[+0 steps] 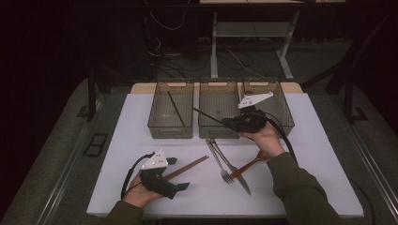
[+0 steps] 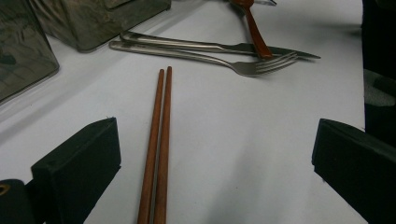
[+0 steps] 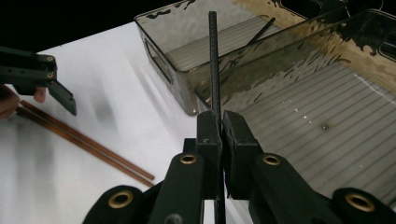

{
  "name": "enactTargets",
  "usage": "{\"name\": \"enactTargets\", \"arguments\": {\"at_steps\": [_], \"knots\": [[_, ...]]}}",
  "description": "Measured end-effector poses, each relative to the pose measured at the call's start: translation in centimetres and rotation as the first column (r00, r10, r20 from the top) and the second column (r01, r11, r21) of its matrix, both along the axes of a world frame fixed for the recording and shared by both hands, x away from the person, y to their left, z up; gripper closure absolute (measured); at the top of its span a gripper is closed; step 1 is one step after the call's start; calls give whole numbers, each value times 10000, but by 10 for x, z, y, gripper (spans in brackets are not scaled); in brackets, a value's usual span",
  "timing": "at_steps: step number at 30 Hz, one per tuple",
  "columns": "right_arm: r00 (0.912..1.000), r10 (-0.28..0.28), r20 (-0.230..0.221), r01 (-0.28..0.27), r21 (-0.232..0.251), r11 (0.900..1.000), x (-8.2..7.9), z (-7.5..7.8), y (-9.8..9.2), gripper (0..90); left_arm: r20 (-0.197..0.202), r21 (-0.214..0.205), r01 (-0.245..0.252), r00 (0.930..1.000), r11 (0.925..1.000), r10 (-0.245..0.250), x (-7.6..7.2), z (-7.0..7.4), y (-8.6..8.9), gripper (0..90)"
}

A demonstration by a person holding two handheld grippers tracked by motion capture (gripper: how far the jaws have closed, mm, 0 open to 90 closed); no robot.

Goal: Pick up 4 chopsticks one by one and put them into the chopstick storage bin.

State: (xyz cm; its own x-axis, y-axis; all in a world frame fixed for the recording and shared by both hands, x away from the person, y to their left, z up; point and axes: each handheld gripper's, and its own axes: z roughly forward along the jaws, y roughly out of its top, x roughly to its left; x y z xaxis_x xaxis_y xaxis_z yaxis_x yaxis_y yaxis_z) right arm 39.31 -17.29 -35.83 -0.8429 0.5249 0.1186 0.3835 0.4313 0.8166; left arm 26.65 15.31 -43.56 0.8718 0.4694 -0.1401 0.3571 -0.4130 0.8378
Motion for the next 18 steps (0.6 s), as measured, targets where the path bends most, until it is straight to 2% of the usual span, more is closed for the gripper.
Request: {"name": "enactTargets", "arguments": {"at_steps": [5,10,18], "knots": [[9998,-176,-69,176,-63,9998,8,3,10,856,28,158,45,10000,9999,-46,0,0,0,2],[9994,-301,-164,300,-74,9995,18,6,24,856,47,98,18,10000,10000,-19,0,1,0,2],[9990,-411,-197,402,-440,9982,35,13,52,856,68,104,-10,10000,9999,9,0,1,0,2]]}}
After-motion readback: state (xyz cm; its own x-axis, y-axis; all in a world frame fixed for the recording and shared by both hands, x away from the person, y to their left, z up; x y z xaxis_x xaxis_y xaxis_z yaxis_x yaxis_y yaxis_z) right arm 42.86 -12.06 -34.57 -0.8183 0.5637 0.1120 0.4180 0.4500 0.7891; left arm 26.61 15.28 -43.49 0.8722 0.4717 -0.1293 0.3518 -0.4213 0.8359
